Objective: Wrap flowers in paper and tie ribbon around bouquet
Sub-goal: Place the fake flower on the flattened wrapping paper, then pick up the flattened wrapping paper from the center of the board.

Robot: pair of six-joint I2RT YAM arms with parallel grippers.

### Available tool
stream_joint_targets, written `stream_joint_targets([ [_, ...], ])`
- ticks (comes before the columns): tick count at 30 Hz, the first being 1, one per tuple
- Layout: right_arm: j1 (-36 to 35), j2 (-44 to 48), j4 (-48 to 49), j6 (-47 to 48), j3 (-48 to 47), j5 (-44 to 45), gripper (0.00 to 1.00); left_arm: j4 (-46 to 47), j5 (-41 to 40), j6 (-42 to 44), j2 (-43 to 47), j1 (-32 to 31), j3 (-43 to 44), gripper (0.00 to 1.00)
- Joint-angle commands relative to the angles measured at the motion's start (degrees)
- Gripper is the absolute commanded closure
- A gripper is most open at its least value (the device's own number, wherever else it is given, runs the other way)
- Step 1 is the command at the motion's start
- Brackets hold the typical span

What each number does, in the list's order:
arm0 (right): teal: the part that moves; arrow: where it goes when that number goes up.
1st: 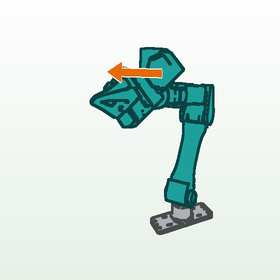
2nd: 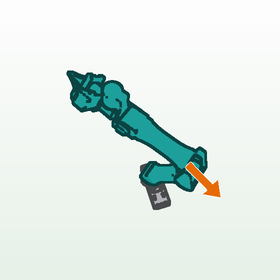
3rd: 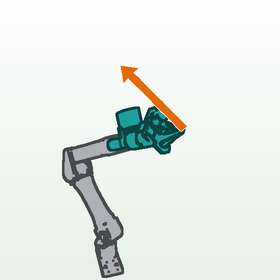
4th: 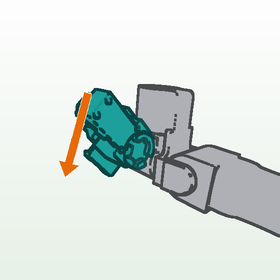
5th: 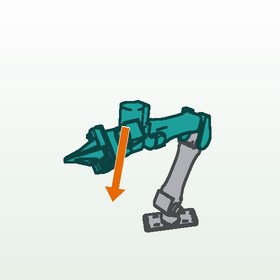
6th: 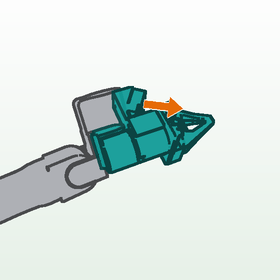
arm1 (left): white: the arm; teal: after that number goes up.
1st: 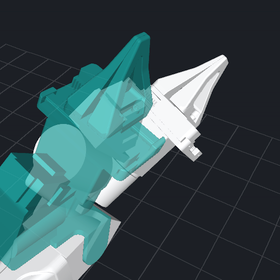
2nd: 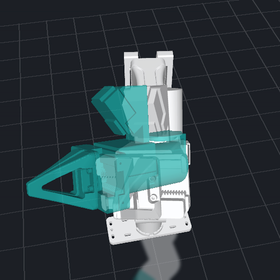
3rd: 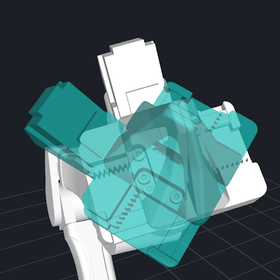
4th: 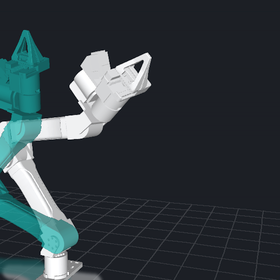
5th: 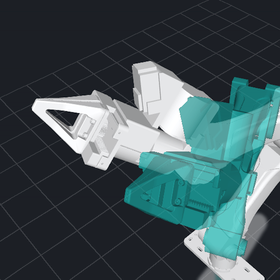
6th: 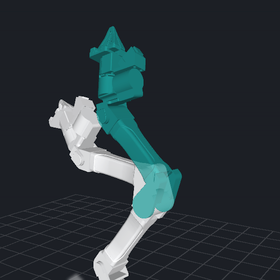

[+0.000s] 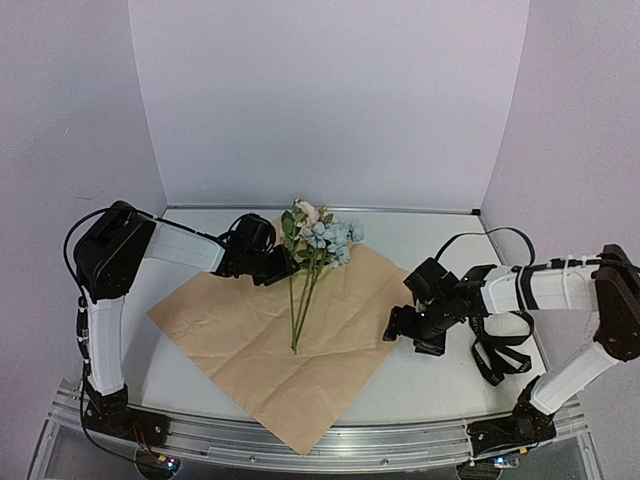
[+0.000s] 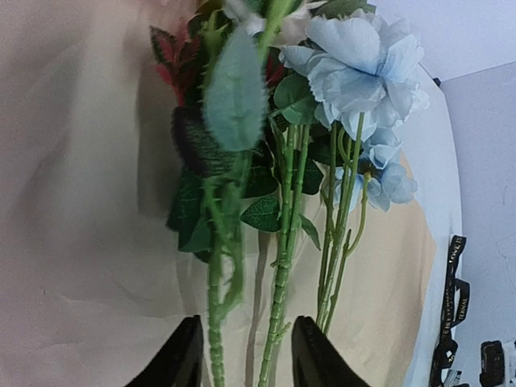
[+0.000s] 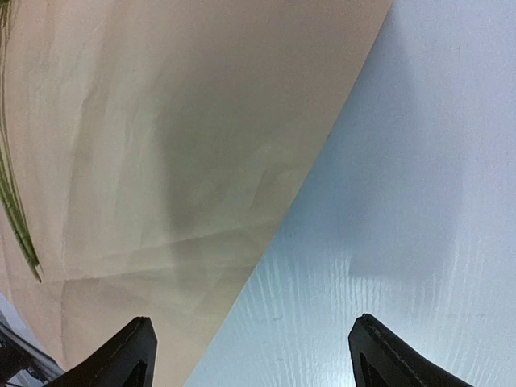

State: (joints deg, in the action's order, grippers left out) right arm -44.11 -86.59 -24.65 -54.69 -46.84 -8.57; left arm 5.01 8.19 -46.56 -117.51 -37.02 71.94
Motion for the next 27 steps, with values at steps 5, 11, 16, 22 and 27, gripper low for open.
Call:
stream_joint_targets([
  [5, -7.1, 5.4, 11.3, -15.8, 8.6, -2.2, 0.18, 0.6, -2.0, 1.9, 7.1, -0.2, -1.6, 0.41],
  [11, -15.2, 2.0, 23.3, -27.6, 11.1, 0.0, 0.23, -3.1, -3.5, 2.6, 14.5, -0.2, -6.9, 0.36],
  [16, -22.0, -3.2, 32.6, -36.1, 12.2, 3.9, 0.24, -3.8, -1.8, 1.9, 18.4, -0.3, -13.1, 0.38],
  [22, -27.0, -6.4, 40.6, -42.5, 14.6, 8.7, 0.27, -1.8, -2.3, -0.5, 23.9, -1.2, -21.2, 0.48],
  [27, -29.5, -5.7, 42.4, -44.5, 15.4, 12.4, 0.34, -3.1, -3.0, 0.5, 26.0, -1.7, -22.4, 0.54],
])
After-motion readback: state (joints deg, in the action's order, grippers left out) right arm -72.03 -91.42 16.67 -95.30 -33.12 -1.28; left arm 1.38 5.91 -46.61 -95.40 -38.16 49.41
